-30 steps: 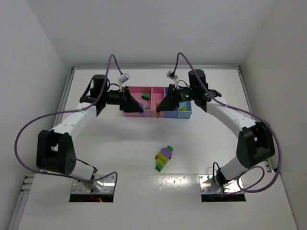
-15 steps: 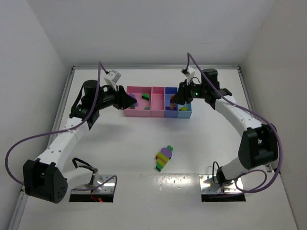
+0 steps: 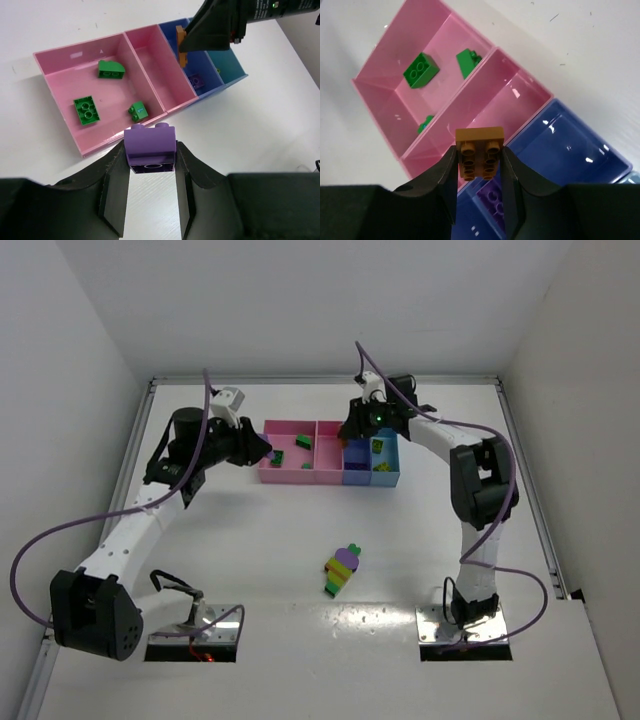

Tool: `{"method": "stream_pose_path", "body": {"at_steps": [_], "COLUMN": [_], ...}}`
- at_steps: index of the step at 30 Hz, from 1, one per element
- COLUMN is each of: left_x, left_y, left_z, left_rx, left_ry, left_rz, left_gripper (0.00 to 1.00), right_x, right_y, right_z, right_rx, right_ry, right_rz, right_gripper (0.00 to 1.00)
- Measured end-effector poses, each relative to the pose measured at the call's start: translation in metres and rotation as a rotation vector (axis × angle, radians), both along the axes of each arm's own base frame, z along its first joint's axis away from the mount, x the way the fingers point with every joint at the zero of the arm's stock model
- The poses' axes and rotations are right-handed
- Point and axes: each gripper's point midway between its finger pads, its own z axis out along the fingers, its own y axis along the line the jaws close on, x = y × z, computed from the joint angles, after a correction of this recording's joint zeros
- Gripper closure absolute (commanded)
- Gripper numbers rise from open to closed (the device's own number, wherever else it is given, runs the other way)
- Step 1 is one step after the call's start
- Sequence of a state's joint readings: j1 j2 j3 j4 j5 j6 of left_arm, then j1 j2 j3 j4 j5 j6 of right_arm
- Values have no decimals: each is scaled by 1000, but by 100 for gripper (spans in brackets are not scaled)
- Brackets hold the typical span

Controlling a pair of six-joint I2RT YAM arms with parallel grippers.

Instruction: Sort the legos into containers by color

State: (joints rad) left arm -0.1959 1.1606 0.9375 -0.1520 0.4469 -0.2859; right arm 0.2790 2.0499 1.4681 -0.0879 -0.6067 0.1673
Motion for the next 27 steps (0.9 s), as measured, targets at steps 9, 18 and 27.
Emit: {"method": "stream_pose_path", "body": {"at_steps": [9,18,27], "left_x": [4,15,42], "left_y": [0,-8,-67], "left_z": [-17,-31,-12], "left_rx": [22,-3,-4], "left_ry": [44,101,58], "left_rz": [-4,-23,-116], "left_gripper": [100,100,100], "right_x": [13,2,0], "right_y": [27,40,16], "right_z": [10,-13,8], "right_rx": [16,-29,-83], "right_ry": [-43,-7,-44], "right_rz": [46,70,-15], "right_gripper": [100,36,24]}}
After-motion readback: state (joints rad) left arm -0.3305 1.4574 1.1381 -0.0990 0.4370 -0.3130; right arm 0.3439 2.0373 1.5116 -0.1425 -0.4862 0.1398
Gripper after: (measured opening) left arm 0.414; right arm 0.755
